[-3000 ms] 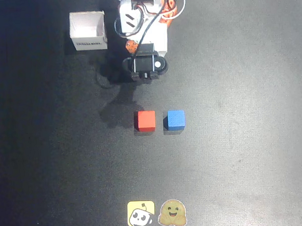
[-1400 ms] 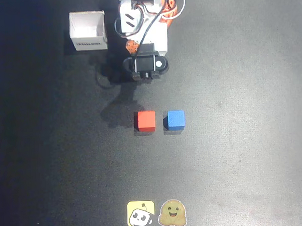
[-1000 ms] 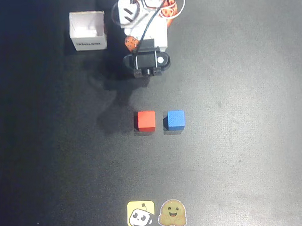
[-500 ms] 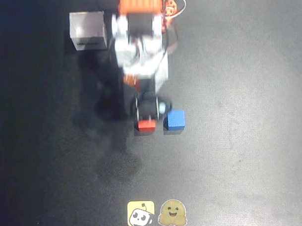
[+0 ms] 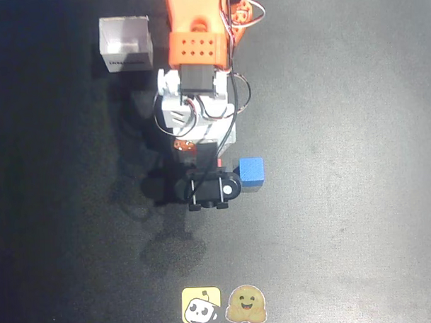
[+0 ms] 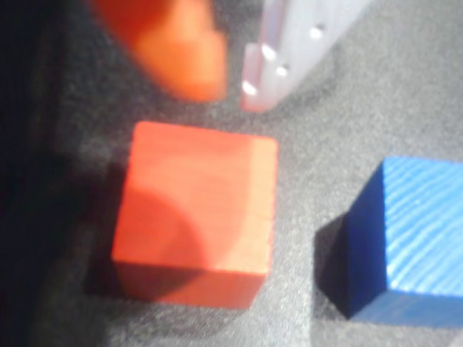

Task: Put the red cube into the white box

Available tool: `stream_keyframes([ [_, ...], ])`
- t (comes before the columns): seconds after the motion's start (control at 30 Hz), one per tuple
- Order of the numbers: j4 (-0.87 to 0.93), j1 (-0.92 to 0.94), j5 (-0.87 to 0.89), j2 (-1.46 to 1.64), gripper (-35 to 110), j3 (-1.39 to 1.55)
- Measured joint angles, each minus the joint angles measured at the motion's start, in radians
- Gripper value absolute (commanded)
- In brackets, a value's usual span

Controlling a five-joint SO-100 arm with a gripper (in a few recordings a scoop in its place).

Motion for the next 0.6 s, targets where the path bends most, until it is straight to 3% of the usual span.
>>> stream_keyframes([
  [0.6, -0.061, -0.046, 0.0, -0.049, 27, -0.005],
])
